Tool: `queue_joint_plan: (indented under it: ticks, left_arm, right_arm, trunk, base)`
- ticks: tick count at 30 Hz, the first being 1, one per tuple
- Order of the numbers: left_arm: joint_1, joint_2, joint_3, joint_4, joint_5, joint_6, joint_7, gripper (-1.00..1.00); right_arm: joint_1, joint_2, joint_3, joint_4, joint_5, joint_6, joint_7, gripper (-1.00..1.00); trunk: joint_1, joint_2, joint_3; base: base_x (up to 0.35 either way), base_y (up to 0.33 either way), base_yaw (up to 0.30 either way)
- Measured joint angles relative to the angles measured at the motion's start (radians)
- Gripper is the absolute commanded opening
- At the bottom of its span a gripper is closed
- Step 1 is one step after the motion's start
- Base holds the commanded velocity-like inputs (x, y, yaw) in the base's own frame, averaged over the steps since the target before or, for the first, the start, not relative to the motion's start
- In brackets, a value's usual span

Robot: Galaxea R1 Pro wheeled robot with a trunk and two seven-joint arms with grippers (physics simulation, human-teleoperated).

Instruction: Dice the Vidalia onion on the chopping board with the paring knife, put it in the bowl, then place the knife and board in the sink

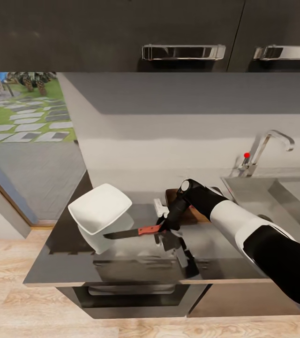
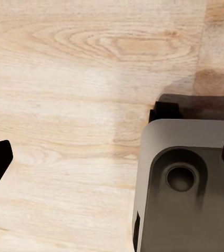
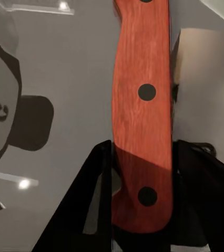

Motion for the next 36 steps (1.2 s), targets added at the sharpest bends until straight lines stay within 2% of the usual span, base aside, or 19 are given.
queue_joint_plan:
  ticks: [27,36]
  left_arm:
    - [0.000,-0.003,0.000,-0.001,0.000,0.000,-0.002,1.00]
    - [0.000,-0.021,0.000,-0.001,0.000,0.000,-0.004,1.00]
  right_arm:
    - [0.000,-0.004,-0.003,-0.002,0.003,0.018,-0.023,-1.00]
    - [0.000,-0.012,-0.041,-0.010,0.004,0.048,-0.024,-1.00]
  trunk:
    - [0.001,0.000,0.038]
    - [0.000,0.000,0.052]
  base:
    - [-0.314,0.000,0.000]
    - [-0.093,0.000,0.000]
